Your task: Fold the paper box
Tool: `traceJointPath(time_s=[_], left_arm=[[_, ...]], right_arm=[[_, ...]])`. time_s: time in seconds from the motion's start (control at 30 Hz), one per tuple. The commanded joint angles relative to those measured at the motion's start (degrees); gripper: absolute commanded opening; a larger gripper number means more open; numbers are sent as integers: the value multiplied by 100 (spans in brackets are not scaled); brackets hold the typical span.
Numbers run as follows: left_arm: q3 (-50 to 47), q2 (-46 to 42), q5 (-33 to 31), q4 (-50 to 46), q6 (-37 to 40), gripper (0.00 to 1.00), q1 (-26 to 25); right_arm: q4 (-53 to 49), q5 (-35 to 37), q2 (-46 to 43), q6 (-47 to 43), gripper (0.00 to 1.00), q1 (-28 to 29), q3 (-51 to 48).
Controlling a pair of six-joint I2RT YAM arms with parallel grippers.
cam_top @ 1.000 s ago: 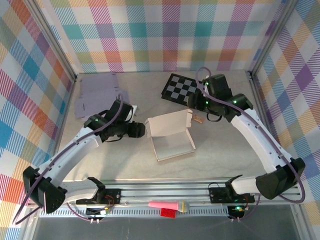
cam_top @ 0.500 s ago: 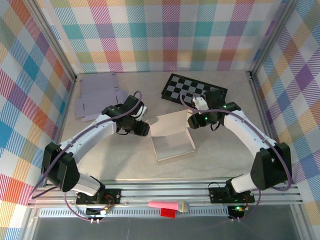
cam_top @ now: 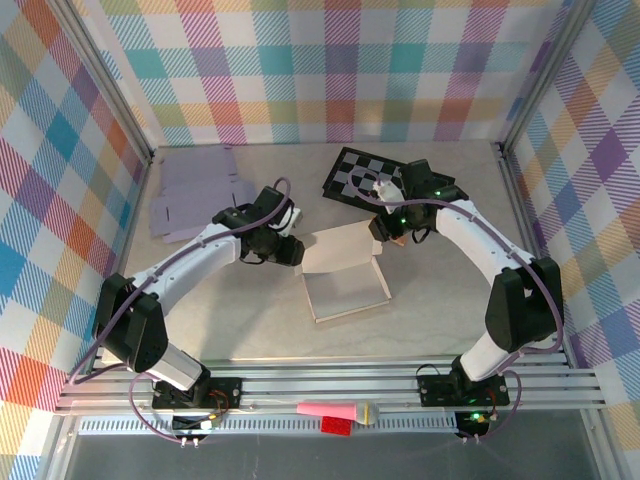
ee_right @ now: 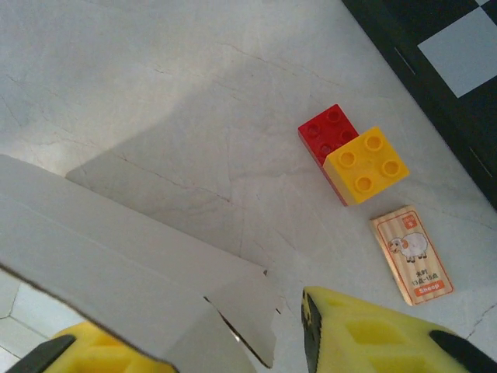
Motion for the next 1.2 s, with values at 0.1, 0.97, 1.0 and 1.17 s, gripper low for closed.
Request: traceJointPath(time_s=[0.1, 0.97, 1.0, 1.17], left_arm=[[222, 107, 195, 177, -150, 33, 50], [270, 94, -99, 291, -519, 10, 32], [279, 89, -154, 295, -543, 9, 32], [315, 158, -233, 369, -602, 7, 32]], right_arm=[[-200, -116, -135, -70, 33, -17, 4], [-99, 549, -232, 437, 2, 236, 120], [-81, 583, -244, 463, 2, 253, 102], [35, 747, -354, 541, 0, 300, 8]])
